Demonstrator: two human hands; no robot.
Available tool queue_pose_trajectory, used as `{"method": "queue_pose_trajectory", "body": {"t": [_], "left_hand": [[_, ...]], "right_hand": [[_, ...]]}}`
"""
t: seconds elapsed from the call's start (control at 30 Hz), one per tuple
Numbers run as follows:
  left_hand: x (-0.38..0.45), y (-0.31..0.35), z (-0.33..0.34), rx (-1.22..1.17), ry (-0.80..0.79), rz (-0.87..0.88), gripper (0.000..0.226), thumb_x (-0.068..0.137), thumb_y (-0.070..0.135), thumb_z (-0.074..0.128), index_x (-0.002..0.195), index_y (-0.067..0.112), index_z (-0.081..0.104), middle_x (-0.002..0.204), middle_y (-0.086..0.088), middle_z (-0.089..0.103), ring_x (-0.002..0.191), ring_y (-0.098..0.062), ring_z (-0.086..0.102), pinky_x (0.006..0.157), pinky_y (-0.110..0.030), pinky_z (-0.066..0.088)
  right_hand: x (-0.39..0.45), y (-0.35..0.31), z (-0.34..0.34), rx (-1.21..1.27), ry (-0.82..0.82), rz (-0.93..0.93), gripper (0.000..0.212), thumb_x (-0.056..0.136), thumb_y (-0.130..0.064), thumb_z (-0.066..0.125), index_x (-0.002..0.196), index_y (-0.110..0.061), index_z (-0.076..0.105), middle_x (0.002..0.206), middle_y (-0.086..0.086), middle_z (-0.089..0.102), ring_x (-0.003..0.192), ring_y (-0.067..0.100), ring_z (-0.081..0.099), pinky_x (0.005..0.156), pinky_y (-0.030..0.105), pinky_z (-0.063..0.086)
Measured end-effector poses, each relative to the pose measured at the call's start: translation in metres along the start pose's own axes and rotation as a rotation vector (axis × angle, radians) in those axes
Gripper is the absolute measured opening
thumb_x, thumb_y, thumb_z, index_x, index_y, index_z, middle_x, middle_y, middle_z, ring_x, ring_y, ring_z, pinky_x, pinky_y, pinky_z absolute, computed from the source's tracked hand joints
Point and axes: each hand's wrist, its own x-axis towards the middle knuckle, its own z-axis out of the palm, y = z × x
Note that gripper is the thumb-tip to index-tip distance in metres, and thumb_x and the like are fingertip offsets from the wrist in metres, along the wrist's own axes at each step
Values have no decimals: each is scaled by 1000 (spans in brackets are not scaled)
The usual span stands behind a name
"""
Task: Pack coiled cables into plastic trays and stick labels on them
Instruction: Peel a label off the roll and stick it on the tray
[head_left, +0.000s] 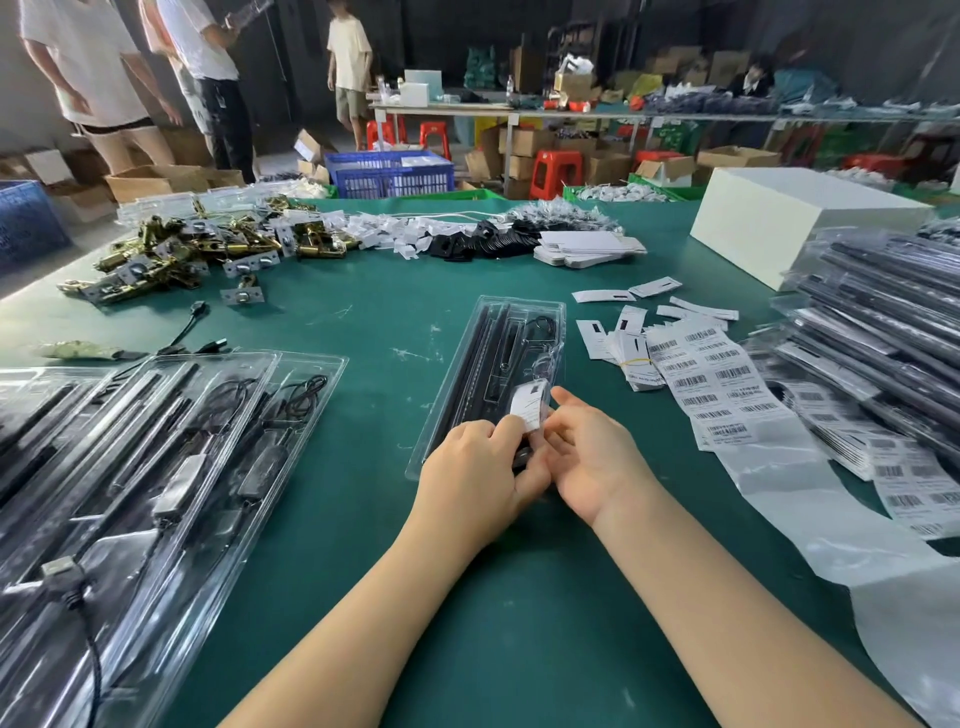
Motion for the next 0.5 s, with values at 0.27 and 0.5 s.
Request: {"method": "queue_pose_trajectory", "body": {"t": [0.27, 0.5], "left_hand": [[-1, 1, 1, 12, -55, 9, 51, 88, 60, 33, 108, 20, 59, 90, -1, 58, 96, -21, 53, 74, -33, 49], [-1, 3, 0, -7, -42, 19, 46, 88, 56, 43, 112, 20, 59, 91, -3, 57, 97, -22, 53, 71, -33, 49]], "right_hand": [[10, -3, -5, -32, -86, 38, 28, 91, 5, 56, 114, -10, 52, 78, 11, 61, 62, 17, 63, 51, 24, 54], [17, -2, -9, -21, -107, 62, 48, 91, 11, 50, 133, -10, 45, 97, 7, 65, 63, 13, 66, 47, 19, 51]]}}
